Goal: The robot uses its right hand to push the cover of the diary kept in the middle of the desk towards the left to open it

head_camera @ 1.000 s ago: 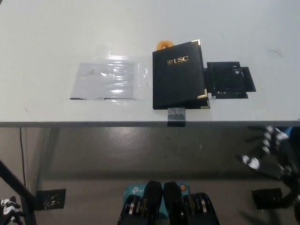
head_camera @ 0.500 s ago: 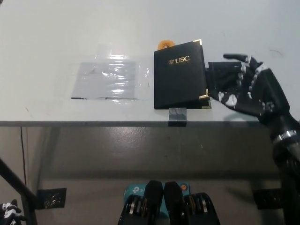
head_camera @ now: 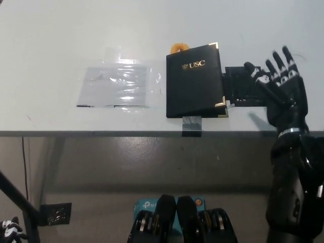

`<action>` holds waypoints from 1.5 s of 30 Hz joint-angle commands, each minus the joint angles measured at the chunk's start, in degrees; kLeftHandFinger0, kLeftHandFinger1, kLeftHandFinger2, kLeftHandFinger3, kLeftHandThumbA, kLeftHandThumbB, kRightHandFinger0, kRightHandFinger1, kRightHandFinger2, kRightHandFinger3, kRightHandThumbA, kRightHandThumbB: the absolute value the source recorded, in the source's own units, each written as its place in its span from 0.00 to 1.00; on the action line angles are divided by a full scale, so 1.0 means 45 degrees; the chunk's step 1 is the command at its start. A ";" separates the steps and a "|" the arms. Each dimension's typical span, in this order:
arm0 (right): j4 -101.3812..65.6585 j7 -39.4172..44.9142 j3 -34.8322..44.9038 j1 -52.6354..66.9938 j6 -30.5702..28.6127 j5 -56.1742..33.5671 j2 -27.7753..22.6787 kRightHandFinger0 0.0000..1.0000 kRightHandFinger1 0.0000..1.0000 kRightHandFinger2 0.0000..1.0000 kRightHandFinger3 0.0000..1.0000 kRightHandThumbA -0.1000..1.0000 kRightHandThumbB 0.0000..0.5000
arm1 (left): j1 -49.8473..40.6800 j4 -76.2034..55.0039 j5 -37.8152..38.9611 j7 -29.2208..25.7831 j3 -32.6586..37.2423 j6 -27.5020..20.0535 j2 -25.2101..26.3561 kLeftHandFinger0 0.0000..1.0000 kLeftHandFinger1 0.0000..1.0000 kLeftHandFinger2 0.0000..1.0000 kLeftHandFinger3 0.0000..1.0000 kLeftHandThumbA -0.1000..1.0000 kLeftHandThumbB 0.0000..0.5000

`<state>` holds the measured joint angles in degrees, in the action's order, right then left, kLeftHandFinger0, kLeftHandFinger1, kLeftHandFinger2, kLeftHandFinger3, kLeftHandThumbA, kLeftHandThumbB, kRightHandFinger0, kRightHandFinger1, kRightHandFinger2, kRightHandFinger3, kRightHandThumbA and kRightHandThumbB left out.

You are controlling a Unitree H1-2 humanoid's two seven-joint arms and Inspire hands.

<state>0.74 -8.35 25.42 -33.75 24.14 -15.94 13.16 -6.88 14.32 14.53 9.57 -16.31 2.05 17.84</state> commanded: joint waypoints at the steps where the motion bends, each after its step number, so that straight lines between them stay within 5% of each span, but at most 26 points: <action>1: 0.0388 -0.1170 0.0655 -0.0855 -0.0554 -0.1259 0.0541 1.00 0.98 0.98 1.00 1.00 0.37 | -0.0028 -0.0278 0.0195 0.0160 -0.0134 -0.0343 0.0164 0.32 0.39 0.19 0.27 0.51 1.00; 16: 0.3767 -0.0988 0.0855 -0.0810 -0.2387 -0.2078 0.0951 1.00 1.00 1.00 1.00 1.00 0.25 | 0.0015 -0.0426 0.0182 0.0116 -0.0089 -0.0206 0.0068 0.34 0.39 0.19 0.26 0.51 1.00; 45: 0.7440 -0.0677 -0.0503 -0.2324 -0.4219 -0.2348 0.0956 1.00 0.94 0.89 0.97 0.97 0.31 | 0.0176 -0.0079 0.0209 0.0357 0.0288 -0.0310 -0.0056 0.34 0.40 0.20 0.29 0.51 1.00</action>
<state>31.48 -11.96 25.66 -39.50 5.81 -26.16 15.93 -6.71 14.37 15.06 10.11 -15.18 2.06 17.09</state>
